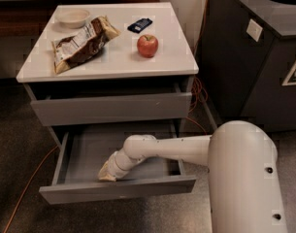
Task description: Open middle drawer
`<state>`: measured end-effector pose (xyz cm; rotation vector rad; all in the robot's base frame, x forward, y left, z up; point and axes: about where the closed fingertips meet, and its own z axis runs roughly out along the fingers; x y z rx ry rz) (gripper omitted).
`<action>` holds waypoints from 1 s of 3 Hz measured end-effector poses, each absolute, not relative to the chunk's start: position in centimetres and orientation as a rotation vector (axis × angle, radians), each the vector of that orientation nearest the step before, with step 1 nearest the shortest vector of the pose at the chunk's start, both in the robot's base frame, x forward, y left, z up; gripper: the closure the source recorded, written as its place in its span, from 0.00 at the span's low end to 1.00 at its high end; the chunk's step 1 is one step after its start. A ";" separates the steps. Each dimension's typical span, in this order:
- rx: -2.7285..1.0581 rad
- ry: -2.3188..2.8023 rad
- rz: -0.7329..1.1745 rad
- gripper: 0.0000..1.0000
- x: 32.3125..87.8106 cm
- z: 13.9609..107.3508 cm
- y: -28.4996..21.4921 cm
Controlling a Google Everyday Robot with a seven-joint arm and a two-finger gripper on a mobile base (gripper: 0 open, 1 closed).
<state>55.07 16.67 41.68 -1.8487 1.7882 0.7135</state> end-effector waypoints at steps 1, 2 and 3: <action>-1.847 1.790 0.715 1.00 55.0 41.7 16.7; -1.817 1.820 0.739 1.00 52.0 42.0 16.7; -1.791 1.849 0.748 1.00 49.8 42.4 16.4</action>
Offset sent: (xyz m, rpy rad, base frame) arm -0.0707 -0.0024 0.0112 0.0176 0.0609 -0.0652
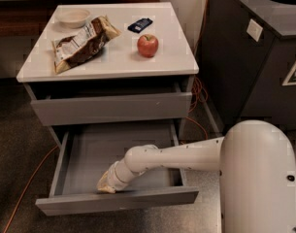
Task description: Open middle drawer
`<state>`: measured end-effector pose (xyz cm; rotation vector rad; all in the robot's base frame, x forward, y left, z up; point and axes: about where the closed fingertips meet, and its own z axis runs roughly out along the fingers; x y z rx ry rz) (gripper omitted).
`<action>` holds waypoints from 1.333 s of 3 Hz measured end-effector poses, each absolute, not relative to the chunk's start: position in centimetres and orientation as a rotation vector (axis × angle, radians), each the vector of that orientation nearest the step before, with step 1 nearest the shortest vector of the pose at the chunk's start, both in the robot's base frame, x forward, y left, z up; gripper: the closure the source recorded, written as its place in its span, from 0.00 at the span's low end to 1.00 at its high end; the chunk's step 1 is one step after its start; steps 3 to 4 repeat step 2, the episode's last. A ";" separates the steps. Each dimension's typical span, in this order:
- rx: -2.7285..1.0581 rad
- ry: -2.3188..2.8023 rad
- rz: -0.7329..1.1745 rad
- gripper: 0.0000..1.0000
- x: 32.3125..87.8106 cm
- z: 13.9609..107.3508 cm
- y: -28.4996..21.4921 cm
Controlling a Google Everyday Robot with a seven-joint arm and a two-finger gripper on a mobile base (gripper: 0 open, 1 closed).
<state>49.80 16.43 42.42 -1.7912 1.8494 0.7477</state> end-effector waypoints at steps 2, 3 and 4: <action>-1.758 1.856 0.737 1.00 47.9 43.5 16.0; -1.758 1.856 0.737 1.00 47.9 43.5 16.0; -1.758 1.856 0.737 1.00 47.9 43.5 16.0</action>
Offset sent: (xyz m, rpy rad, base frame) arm -0.0204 -0.0093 0.0210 0.0241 -0.0346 -0.0454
